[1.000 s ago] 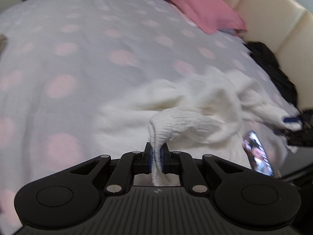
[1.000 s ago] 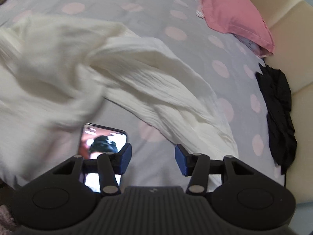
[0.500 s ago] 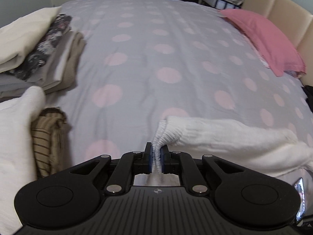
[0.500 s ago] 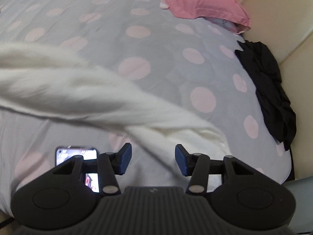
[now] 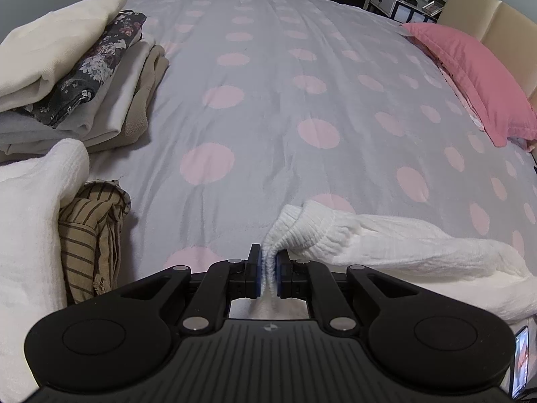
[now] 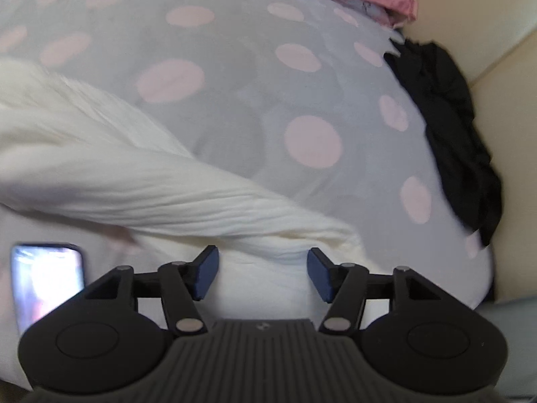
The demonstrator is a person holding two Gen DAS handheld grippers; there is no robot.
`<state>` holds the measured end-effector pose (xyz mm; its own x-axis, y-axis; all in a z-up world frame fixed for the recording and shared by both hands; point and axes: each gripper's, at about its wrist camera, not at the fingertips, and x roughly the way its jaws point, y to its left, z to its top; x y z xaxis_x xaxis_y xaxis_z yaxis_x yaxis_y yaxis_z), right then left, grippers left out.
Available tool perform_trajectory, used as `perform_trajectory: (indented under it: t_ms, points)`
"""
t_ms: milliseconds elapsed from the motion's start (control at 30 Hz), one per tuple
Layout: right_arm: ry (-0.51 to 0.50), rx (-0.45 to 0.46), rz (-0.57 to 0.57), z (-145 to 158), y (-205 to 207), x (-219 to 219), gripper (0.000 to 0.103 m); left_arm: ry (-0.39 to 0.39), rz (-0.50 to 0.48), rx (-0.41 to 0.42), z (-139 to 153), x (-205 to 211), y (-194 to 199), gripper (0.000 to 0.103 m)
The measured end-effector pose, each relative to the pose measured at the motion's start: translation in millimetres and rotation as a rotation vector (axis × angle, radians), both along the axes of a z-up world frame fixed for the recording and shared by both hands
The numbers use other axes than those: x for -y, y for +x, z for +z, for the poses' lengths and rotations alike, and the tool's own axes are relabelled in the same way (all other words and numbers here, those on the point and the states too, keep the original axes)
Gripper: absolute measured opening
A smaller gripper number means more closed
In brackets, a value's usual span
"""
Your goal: Fold clothes
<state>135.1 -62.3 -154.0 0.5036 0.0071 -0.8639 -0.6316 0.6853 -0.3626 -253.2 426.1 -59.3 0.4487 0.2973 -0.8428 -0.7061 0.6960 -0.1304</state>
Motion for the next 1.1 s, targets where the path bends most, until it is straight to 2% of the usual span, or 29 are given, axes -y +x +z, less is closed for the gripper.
perform_trajectory:
  t_ms: [67,100,133,233,367,500,700,900,1000,1100]
  points:
    - [-0.021,0.000,0.012,-5.0,4.6,2.0,0.058,0.000,0.006,0.004,0.2,-1.9,0.3,0.006]
    - [-0.019,-0.014,0.004,-6.3,8.3,3.0,0.046,0.000,0.008,0.008,0.6,-2.6,0.4,0.006]
    - [-0.002,-0.031,-0.017,-5.1,12.4,3.5,0.028,0.002,0.012,0.014,1.2,-3.2,0.7,0.006]
    - [0.045,-0.023,-0.068,5.5,17.6,0.4,0.015,0.012,0.022,0.037,4.2,-3.9,1.4,0.006]
    - [0.073,0.110,-0.077,30.3,18.6,-12.3,0.013,0.052,0.013,0.060,14.6,-4.8,6.4,0.006]
    - [0.139,0.197,-0.100,63.1,32.1,-28.0,0.012,0.091,0.012,0.068,30.6,-11.6,15.8,0.006]
    - [0.184,0.346,-0.066,121.9,55.8,-68.9,0.011,0.179,0.018,0.094,73.3,-29.3,38.5,0.006]
    - [0.268,0.569,-0.066,187.2,56.2,-91.8,0.009,0.257,0.059,0.247,134.1,-41.9,44.0,0.006]
    - [0.264,0.545,-0.055,188.6,56.3,-91.5,0.009,0.238,0.068,0.267,139.7,-46.7,40.3,0.006]
    - [0.221,0.475,-0.047,164.3,55.0,-84.7,0.008,0.169,0.052,0.208,115.2,-51.1,34.1,0.006]
